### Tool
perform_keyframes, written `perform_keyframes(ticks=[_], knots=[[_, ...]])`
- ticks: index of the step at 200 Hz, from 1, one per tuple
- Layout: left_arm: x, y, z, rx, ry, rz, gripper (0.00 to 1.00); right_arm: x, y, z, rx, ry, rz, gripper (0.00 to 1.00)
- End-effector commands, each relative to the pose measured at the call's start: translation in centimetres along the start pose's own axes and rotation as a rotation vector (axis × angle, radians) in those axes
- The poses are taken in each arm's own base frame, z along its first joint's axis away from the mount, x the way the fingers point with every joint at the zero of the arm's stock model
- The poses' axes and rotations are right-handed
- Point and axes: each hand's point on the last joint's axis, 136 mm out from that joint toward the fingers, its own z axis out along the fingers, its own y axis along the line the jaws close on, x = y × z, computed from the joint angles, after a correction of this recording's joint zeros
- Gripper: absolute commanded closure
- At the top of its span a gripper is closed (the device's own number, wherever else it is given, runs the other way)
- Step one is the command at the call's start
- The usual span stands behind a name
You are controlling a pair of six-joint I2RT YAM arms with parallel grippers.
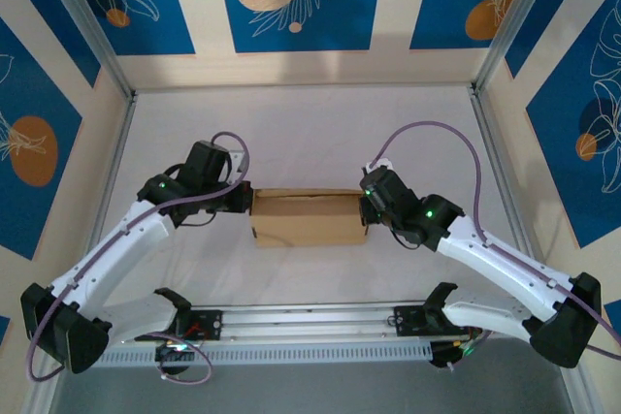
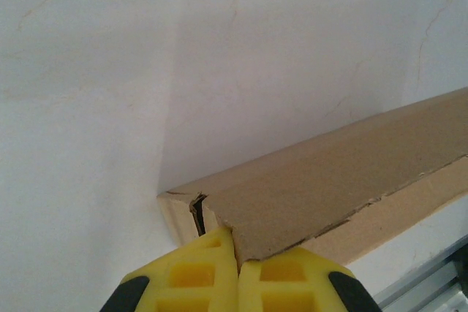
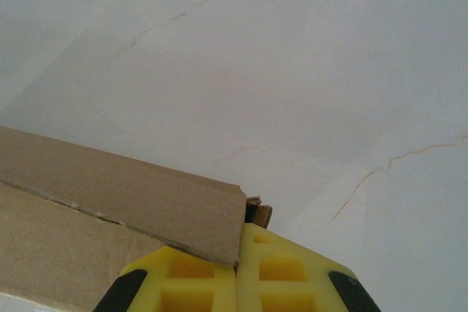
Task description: Fold the paper box
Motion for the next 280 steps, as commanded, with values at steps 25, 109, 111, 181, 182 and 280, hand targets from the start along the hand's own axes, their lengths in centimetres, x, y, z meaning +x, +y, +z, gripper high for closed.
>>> perform_keyframes(ticks=[25, 109, 111, 181, 182, 280], knots=[[0.4, -1.5, 0.5, 0.11, 0.029, -0.047, 1.0, 2.2, 1.2, 0.6, -0.05, 0.09, -0.045, 1.0], [1.2, 0.7, 0.4, 0.032, 0.03, -0.022, 1.0, 2.1, 1.2, 0.5, -0.052, 0.088, -0.048, 1.0], [1.2, 0.8, 0.4, 0.027, 0.029, -0.016, 1.0, 2.1, 1.2, 0.5, -0.051, 0.089, -0.048, 1.0], [2.1, 2.4, 0.2, -0.042, 0.009, 0.045, 1.0, 2.0, 1.1, 0.4, -0.046, 0.084, -0.05, 1.0], [2.1, 2.4, 0.2, -0.041, 0.007, 0.045, 1.0, 1.9, 1.2, 0.4, -0.047, 0.082, -0.049, 1.0], [2.9, 2.5, 0.9, -0.009, -0.088, 0.075, 1.0, 2.5, -0.1, 0.4, -0.021, -0.005, 0.068, 1.0]])
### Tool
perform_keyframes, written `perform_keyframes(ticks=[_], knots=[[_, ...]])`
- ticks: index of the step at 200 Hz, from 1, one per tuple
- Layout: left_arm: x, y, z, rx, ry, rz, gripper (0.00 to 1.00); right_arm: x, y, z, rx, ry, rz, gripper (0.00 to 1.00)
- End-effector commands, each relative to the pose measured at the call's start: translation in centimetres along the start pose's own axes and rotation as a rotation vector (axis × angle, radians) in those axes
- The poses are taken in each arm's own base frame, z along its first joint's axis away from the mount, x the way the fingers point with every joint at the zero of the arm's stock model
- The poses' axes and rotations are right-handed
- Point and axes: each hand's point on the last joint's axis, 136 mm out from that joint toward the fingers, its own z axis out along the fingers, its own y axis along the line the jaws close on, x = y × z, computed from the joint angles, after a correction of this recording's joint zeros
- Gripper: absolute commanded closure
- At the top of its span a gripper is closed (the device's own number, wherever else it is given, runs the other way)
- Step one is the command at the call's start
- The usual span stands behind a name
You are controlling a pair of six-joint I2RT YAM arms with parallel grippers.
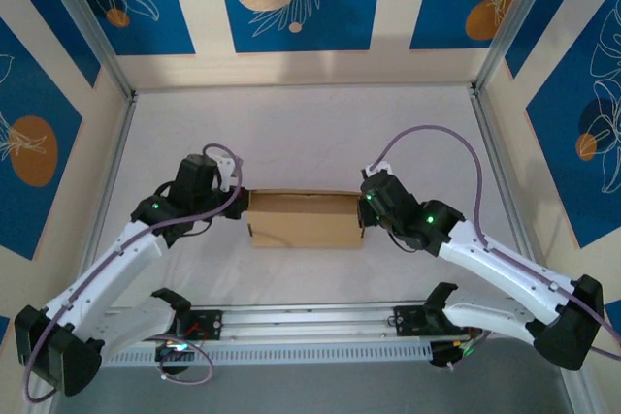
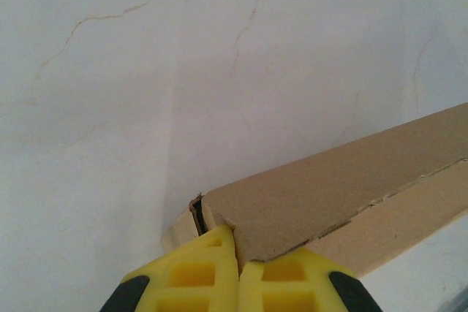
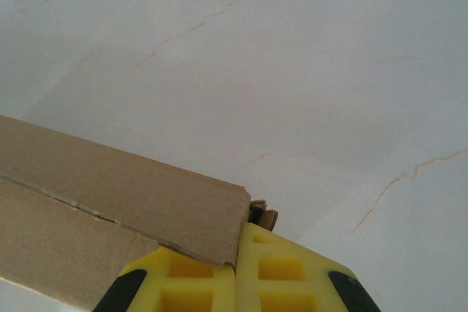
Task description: Fold the paper box
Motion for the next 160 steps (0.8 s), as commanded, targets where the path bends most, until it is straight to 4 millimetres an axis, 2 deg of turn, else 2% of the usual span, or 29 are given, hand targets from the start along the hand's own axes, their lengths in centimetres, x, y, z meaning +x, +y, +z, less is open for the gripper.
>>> perform_keyframes(ticks=[1, 38, 81, 92, 110, 133, 160], knots=[[3.0, 1.0, 0.3, -0.03, 0.074, 0.012, 1.0, 2.3, -0.9, 0.2, 0.026, 0.037, 0.031, 1.0], [4.8, 0.7, 0.6, -0.046, 0.107, 0.087, 1.0, 3.2, -1.1, 0.1, 0.013, -0.001, 0.081, 1.0], [5.7, 0.4, 1.0, -0.111, 0.128, 0.188, 1.0, 4.6, -1.3, 0.1, 0.013, 0.015, 0.1, 1.0], [5.8, 0.7, 1.1, -0.131, 0.137, 0.195, 1.0, 4.3, -1.0, -0.4, -0.015, 0.004, 0.095, 0.93], [5.6, 1.2, 0.9, -0.165, 0.13, 0.192, 1.0, 3.5, -0.7, -1.7, -0.056, -0.016, 0.085, 0.72], [5.4, 1.5, 0.8, -0.187, 0.12, 0.194, 1.0, 3.2, 0.2, -3.0, -0.13, -0.006, 0.036, 0.52], [5.3, 1.6, 0.8, -0.193, 0.114, 0.197, 1.0, 3.3, 1.1, -4.3, -0.22, 0.003, -0.007, 0.39]])
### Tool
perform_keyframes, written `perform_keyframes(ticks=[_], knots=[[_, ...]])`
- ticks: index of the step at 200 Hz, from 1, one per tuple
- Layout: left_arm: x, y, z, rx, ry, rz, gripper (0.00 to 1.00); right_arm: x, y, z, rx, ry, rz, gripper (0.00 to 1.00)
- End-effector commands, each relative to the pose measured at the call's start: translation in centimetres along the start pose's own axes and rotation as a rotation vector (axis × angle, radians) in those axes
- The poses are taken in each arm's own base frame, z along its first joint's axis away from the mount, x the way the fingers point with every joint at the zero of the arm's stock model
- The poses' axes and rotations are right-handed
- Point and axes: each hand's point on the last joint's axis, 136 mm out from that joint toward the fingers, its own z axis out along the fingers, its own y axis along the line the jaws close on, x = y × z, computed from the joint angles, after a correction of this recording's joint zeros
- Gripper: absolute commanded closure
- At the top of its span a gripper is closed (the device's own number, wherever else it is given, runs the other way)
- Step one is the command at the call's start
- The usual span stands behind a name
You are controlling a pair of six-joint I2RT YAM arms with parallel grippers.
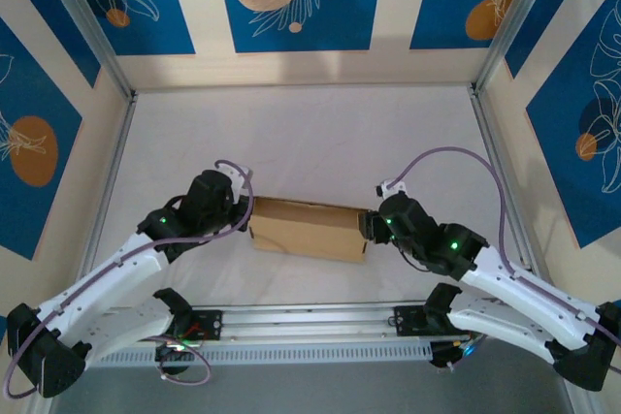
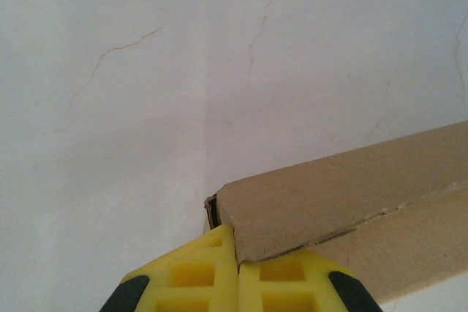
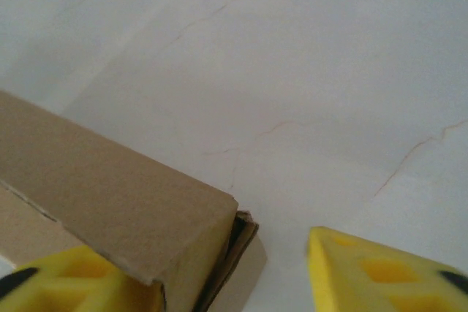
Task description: Fold the paper box
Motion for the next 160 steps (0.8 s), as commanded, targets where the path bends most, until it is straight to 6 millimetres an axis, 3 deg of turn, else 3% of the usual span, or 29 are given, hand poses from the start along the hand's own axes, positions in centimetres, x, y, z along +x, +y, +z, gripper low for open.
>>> perform_keyframes(ticks=[1, 61, 89, 126, 160], knots=[[4.6, 1.4, 0.5, -0.068, 0.174, 0.031, 1.0, 0.3, 1.4, -1.5, -0.11, 0.037, -0.057, 0.38], [4.5, 1.3, 0.2, -0.084, 0.144, 0.059, 1.0, 0.0, 5.6, -4.5, -0.417, 0.024, -0.094, 0.33], [4.3, 1.4, 0.0, -0.105, 0.117, 0.045, 1.0, -1.0, 6.3, -5.8, -0.476, -0.002, -0.088, 0.33], [3.9, 2.0, -0.6, -0.139, 0.024, -0.003, 1.0, -2.8, 5.6, -6.8, -0.454, -0.041, -0.015, 0.38], [3.9, 2.2, -0.9, -0.16, -0.001, 0.009, 1.0, -4.2, 3.2, -6.7, -0.336, -0.004, 0.249, 0.47]])
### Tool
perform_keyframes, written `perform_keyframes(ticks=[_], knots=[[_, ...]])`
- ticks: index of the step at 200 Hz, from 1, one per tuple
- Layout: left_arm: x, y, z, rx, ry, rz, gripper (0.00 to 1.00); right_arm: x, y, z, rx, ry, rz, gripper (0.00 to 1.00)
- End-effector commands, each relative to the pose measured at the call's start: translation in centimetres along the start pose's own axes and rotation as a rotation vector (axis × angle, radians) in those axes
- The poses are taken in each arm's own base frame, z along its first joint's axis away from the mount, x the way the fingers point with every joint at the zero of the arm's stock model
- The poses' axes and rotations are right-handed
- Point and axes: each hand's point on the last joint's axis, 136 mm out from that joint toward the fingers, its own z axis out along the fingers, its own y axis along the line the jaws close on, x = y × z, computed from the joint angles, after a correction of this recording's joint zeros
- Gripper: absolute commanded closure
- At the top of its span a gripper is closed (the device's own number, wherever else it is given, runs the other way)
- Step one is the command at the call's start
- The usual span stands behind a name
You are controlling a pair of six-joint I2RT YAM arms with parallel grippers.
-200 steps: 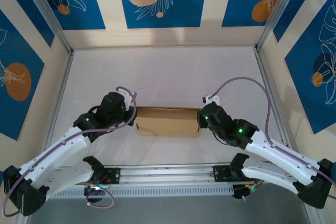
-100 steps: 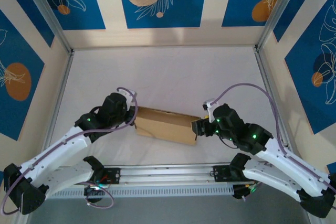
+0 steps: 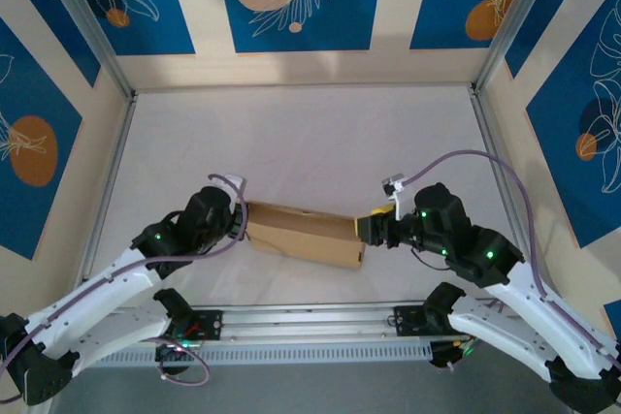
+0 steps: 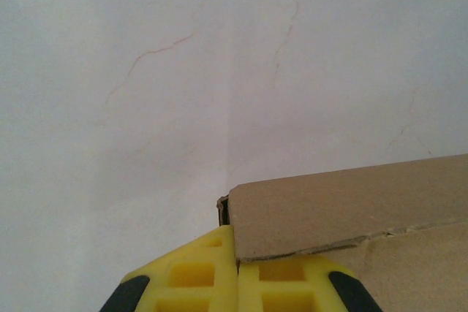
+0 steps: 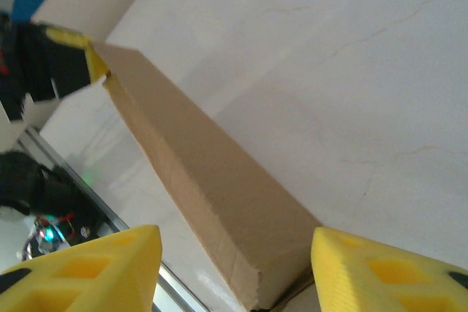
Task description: Fold the paper box
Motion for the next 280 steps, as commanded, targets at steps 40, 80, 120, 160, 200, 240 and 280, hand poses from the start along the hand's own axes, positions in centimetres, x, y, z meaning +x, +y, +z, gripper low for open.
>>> perform_keyframes(ticks=[40, 80, 120, 160, 200, 240, 280], knots=[[2.8, 1.2, 0.3, -0.087, 0.069, 0.039, 1.0, 0.4, -4.2, -0.2, 0.204, 0.066, 0.527, 0.55], [2.9, 0.9, 0.3, -0.091, 0.059, 0.045, 1.0, 3.1, -3.9, 1.4, 0.211, 0.137, 0.554, 0.53], [3.2, 0.7, 0.4, -0.096, 0.059, 0.051, 1.0, 5.0, -4.3, 1.9, 0.265, 0.185, 0.466, 0.53], [3.1, 0.7, 0.3, -0.102, 0.052, 0.048, 1.0, 7.5, -5.4, 2.8, 0.329, 0.234, 0.419, 0.59], [2.9, 0.4, 0.3, -0.091, 0.049, 0.046, 0.99, 8.0, -6.0, 2.5, 0.407, 0.242, 0.324, 0.6], [3.5, 0.5, 0.5, -0.096, 0.056, 0.064, 1.0, 4.0, -3.7, 1.2, 0.33, 0.192, 0.154, 0.43], [3.2, 0.3, 0.5, -0.094, 0.042, 0.092, 1.0, 0.4, 1.3, 2.2, 0.121, 0.185, -0.209, 0.46]])
